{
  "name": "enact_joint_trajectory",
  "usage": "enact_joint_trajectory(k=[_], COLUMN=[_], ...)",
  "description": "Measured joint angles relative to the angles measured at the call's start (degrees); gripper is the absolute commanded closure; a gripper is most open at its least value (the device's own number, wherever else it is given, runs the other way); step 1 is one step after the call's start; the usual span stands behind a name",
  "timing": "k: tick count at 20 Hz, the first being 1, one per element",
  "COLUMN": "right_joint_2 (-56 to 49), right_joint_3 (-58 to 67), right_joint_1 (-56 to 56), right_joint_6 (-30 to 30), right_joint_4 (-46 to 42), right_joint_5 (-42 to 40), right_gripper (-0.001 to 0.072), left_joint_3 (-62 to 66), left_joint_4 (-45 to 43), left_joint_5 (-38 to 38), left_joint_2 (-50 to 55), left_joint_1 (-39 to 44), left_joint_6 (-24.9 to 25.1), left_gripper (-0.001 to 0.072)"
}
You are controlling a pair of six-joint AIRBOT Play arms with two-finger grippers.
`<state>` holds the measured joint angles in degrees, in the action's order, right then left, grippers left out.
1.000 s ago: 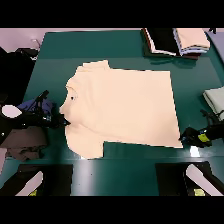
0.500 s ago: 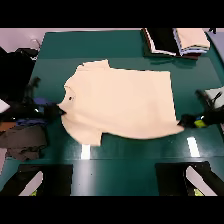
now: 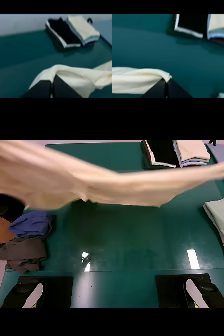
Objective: Fold the shirts.
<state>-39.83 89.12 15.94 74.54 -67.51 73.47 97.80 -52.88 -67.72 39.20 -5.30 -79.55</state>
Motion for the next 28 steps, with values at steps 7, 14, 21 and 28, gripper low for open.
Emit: enact_joint_trajectory(k=[7,14,21,28], right_joint_2=[-8.66,-20.44,-39.04,-52.37], right_joint_3=[24.61,17.05,0.7,6.36], right_joint_1=[-0.07,-0.22,-3.34,-3.76], right_joint_6=[1.25,2.12,0.72,1.49], right_joint_4=[-0.02,-0.33,-2.23,-0.7], right_joint_5=[6.34,9.09,4.81,0.85], right_gripper=[0.0699,0.0699,0.0699,0.0699], left_joint_3=[17.05,7.54,-8.81,-7.02], left_joint_4=[-8.0,-6.45,-4.79,-1.44], left_joint_5=[-0.74,-10.25,-5.53,4.04], left_joint_2=[2.34,18.97,41.68,51.74], left_joint_1=[0.04,0.09,0.09,-0.13], left_joint_6=[-4.7,-5.46,-2.03,1.46], left_gripper=[0.0689,0.0688,0.0688,0.0687])
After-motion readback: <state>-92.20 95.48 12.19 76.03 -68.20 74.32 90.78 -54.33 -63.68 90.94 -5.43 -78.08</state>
